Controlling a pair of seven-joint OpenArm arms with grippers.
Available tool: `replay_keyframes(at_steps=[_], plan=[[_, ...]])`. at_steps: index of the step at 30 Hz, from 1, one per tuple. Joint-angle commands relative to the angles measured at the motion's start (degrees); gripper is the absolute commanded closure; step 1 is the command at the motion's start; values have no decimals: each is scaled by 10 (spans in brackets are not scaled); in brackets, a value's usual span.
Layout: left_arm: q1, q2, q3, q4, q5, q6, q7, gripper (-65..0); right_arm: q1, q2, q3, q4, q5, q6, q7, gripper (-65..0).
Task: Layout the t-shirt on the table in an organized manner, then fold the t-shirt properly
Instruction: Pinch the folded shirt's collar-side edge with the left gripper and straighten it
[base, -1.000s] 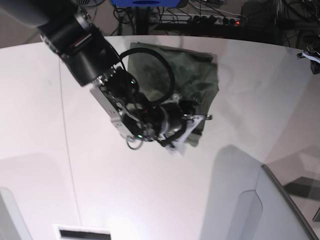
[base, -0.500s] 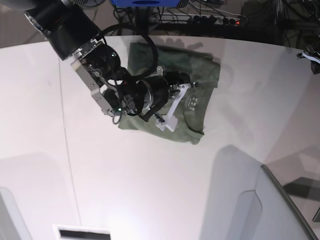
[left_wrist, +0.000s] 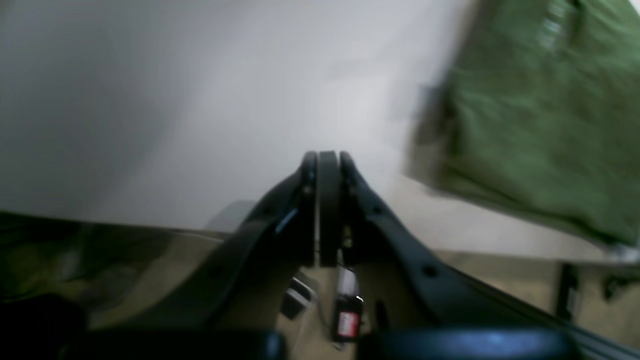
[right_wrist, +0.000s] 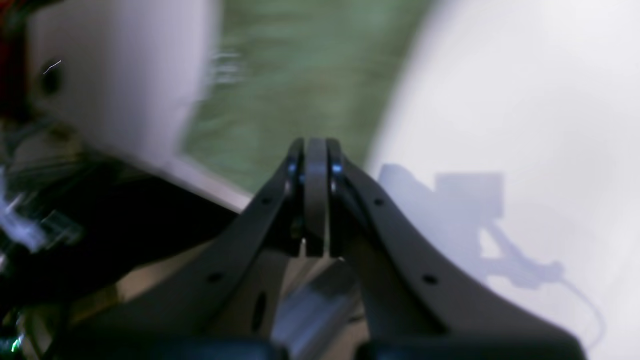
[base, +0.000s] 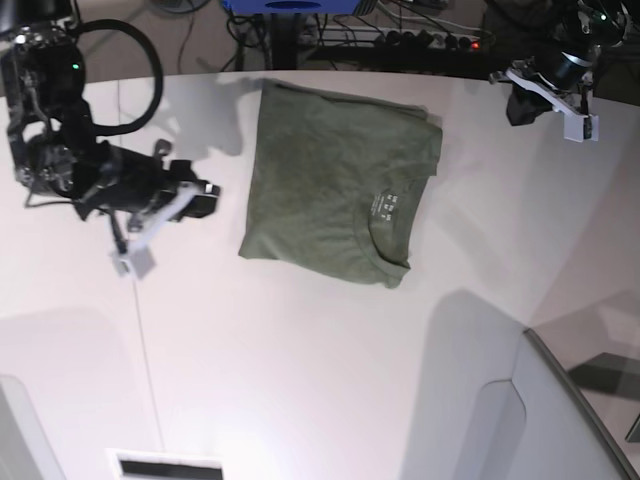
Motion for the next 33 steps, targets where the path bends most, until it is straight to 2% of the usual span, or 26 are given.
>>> replay_keyframes(at_steps=[1,2,4,6,8,10,14,18,23,26,33], plan=[[11,-16,4,14,-17,-3,-14,0,-2,10,9,12,17,6,5,0],[20,-27,14,15,-30,-3,-14,-46,-10,19,17,12,17,6,5,0],[37,-43,47,10,-63,-3,-15,-229,-27,33,34,12,17,7,6,0],[61,-55,83,9,-86,-3,-17,-364,-42,48,39,12,16,7,24,0],[80,-57,116,9,-88,-3,-44,-433,-57,59,39,11,16,7,49,0],[104,-54,145,-3,-87,-3,-90,-443,-68,67,39,8,16,7,70,0],[117,-60,177,-96,-87,-3,-173,-443,-73,85,27,-18,13,7,95,0],[118,-73,206,-143,-87,-3,-239,-443,-73,86,-12,-36,-50,7,119,0],[105,-65,211,-111,-88,-3,-249,-443,-73,84,-60,-41,-120,7,122,0],[79,-57,207,-100,-87,-3,-248,-441,-73,70,-63,-44,-129,7,122,0],[30,-58,211,-103,-87,-3,-248,-441,-73,66,-64,-56,-129,7,122,0]])
